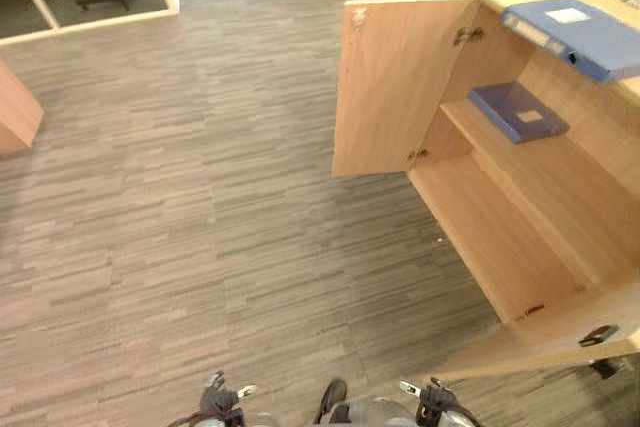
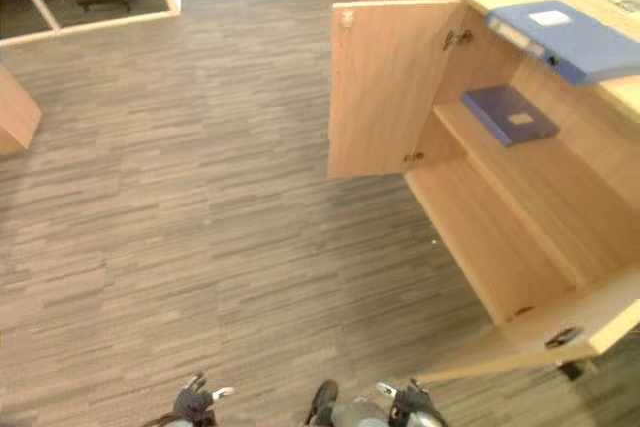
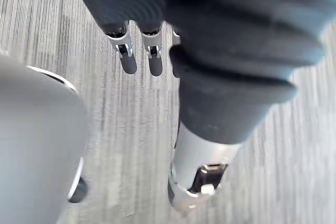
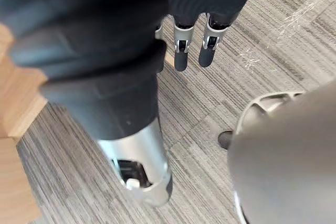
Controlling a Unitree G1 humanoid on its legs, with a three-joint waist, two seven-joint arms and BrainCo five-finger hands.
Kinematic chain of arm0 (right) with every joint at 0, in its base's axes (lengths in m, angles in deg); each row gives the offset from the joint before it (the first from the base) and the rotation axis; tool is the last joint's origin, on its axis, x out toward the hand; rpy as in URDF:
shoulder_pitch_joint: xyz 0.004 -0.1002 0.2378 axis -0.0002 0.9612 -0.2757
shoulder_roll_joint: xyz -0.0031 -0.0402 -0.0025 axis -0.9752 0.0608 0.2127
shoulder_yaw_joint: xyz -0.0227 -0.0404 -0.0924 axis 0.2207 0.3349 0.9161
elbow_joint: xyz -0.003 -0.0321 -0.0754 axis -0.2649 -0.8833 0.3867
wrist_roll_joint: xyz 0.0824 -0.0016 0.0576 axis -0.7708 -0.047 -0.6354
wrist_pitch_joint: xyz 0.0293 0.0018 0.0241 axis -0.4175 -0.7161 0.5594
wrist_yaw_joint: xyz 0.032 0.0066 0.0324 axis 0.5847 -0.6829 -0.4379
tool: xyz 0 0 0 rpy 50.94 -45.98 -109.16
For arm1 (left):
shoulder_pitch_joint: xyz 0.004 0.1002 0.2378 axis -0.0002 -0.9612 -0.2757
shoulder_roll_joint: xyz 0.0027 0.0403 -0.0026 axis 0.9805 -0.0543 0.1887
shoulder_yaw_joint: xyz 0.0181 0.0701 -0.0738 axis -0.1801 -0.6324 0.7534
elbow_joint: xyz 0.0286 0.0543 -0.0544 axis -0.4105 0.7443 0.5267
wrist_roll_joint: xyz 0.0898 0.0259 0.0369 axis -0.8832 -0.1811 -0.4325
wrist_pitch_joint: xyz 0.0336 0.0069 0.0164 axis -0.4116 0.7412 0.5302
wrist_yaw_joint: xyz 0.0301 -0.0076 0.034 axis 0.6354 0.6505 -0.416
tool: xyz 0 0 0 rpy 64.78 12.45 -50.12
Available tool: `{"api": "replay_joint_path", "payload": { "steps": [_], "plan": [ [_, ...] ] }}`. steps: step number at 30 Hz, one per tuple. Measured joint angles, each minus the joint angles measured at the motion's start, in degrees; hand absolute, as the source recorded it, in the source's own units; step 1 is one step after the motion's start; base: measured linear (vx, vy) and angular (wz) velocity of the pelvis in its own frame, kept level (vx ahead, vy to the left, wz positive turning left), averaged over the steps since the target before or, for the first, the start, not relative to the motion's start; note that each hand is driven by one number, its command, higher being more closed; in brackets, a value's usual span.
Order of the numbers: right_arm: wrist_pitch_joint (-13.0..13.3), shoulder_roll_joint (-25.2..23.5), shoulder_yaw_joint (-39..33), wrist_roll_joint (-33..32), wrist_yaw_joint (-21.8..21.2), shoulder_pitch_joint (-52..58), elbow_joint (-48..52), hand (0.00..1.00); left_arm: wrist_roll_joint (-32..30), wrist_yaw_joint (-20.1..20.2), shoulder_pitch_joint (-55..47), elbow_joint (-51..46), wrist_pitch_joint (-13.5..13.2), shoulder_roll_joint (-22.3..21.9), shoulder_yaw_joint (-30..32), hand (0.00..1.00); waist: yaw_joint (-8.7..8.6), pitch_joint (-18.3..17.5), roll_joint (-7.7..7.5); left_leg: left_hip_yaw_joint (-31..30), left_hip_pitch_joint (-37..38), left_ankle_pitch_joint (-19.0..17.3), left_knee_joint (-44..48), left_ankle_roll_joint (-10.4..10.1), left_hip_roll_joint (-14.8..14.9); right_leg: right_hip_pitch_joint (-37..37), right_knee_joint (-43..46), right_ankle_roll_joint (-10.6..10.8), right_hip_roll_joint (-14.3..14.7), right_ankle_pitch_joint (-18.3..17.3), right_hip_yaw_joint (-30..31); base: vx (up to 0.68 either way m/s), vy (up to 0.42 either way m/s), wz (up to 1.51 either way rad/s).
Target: Walk over to the cabinet, pick up the folder, carry it to the office cabinet, place the folder inside the office cabinet, then close the office cabinet door
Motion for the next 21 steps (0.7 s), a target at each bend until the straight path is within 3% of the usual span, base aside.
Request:
{"api": "replay_joint_path", "payload": {
  "steps": [2, 4, 5, 6, 7, 8, 10, 12, 13, 16, 17, 19, 20, 21],
  "plan": [
    [-0.08, -0.02, 0.1, 0.09, 0.0, 0.01, -0.82, 0.0, 2.42, -0.75, -0.19, -0.78, -0.14, 0.24, 0.55, 0.0, 1.01, -0.09, -0.59, 2.26, -4.97, -0.94, 7.86, 1.0, 1.61, 2.95, -3.26, 0.12, 2.08, -0.07, 3.15, 0.4, -0.188, -0.92],
    [-0.48, -0.16, 0.26, 0.38, 0.1, -0.29, -1.15, 0.0, 3.62, -0.83, -0.05, -2.51, -0.3, 0.6, 0.54, 0.0, 1.26, 0.53, -2.68, 3.23, -8.65, -2.71, 5.5, 3.42, -1.71, 4.95, -4.18, 2.64, 1.59, -0.04, 6.07, 0.37, -0.169, -0.84],
    [-0.98, 0.29, 0.18, 0.44, 0.12, -0.93, -1.51, 0.0, 3.59, -1.0, 0.91, -2.86, -0.39, 0.27, 0.14, 0.0, 2.04, 1.45, -0.85, 0.34, -10.15, -3.83, -0.74, 4.29, -4.27, 2.7, 3.27, 11.74, 0.93, -0.41, 8.54, 0.2, -0.1, -0.82],
    [-0.96, 1.81, 0.09, 1.0, 0.04, -1.33, -1.08, 0.0, 3.56, -1.19, 1.12, -2.85, -0.5, -0.92, -0.51, 0.0, 2.16, 1.54, 2.43, -1.76, -11.57, -4.39, -4.31, 3.66, -2.31, -0.61, 10.23, 13.08, 1.63, -0.77, 10.33, 0.11, -0.02, -1.13],
    [-0.81, 3.73, 1.95, 0.97, 0.39, -2.27, -0.02, 0.0, 3.49, -1.4, 0.59, -3.12, -1.07, -1.16, -0.79, 0.0, 2.75, 1.82, 0.98, -1.2, -12.36, -4.23, -11.82, 2.09, -1.51, -2.82, 15.51, 3.08, -6.27, -5.48, 8.45, 0.0, 0.051, -0.72],
    [-0.84, 4.34, 2.28, 0.88, 0.63, -2.01, 0.12, 0.0, 3.56, -1.4, 1.17, -2.71, -0.97, -0.61, -1.66, 0.0, 2.57, 2.0, 0.22, -3.55, -12.9, -4.43, -17.07, 0.82, -1.98, -0.43, 12.03, 2.54, -7.02, -7.02, 9.68, 0.05, 0.05, -0.46],
    [-0.91, 3.84, 4.42, 0.54, 0.87, -1.22, -0.92, 0.0, 3.57, -1.34, 1.14, -2.89, -1.05, -0.02, -2.37, 0.0, 2.71, 1.87, -0.25, -7.87, -13.67, -1.14, -33.93, -0.21, -4.14, 5.33, 5.62, 4.03, -7.21, -5.61, 9.36, 0.24, 0.023, -0.09],
    [-0.89, 3.72, 6.48, 0.5, 0.94, -0.82, -1.41, 0.0, 3.61, -1.38, 0.69, -2.65, -1.21, -0.81, -2.16, 0.0, 2.85, 1.52, 0.66, -10.02, -13.26, 2.57, -44.37, -1.15, -4.34, 7.69, 3.27, 4.5, -6.51, -5.45, 10.76, 0.37, 0.132, -0.4],
    [-0.84, 3.09, 6.88, 0.8, 0.86, -1.02, -1.59, 0.0, 3.65, -1.42, 0.64, -2.09, -1.2, -1.15, -1.35, 0.0, 3.86, 1.07, 1.69, -12.61, -12.9, 5.35, -50.0, -1.68, -4.45, 10.09, 1.13, 5.64, -6.02, -5.52, 13.0, 0.3, 0.144, -0.58],
    [-0.81, 2.97, 6.85, 0.8, 0.84, -1.3, -1.87, 0.0, 4.77, -1.54, -0.03, -0.83, -1.1, -1.04, 1.0, 0.0, 4.36, 0.53, 2.04, -14.87, -11.76, 7.15, -49.32, -0.69, -5.12, 13.05, -0.51, 7.98, -6.32, -6.54, 16.37, 0.34, 0.237, -0.78],
    [-0.79, 2.96, 6.81, 0.89, 0.84, -0.89, -1.88, 0.0, 6.38, -1.65, -0.92, -0.07, -1.0, -1.15, 2.52, 0.0, 4.6, -0.56, 1.94, -16.31, -11.73, 11.08, -47.43, 0.44, -6.24, 14.04, -1.13, 9.67, -7.23, -7.58, 18.34, 0.54, 0.444, -0.98],
    [-0.86, 2.83, 6.6, 1.31, 0.72, -0.53, -2.51, 0.0, 8.09, -1.83, -2.66, 1.12, -0.85, -1.25, 4.31, 0.0, 5.22, -2.22, 1.39, -14.75, -11.57, 17.17, -44.23, 1.62, -8.76, 14.55, -1.0, 12.54, -10.88, -8.92, 21.25, 0.5, 0.409, -0.94],
    [-0.86, 2.4, 6.29, 1.32, 0.54, 0.22, -2.48, 0.0, 8.84, -1.97, -3.04, 2.35, -0.74, -0.86, 4.79, 0.0, 5.26, -3.07, 0.07, -12.03, -11.51, 15.49, -43.39, 2.92, -11.13, 13.8, 0.46, 14.5, -14.53, -8.81, 21.94, 0.41, 0.344, -0.62],
    [-0.95, 1.99, 5.62, 1.32, 0.38, 0.48, -2.5, 0.0, 9.19, -2.09, -3.21, 2.89, -0.63, -0.88, 4.61, 0.0, 5.23, -3.85, 0.16, -9.99, -11.12, 14.71, -43.45, 4.43, -12.79, 11.59, 3.44, 16.01, -17.22, -7.94, 22.04, 0.41, 0.339, -0.52]
  ]
}}
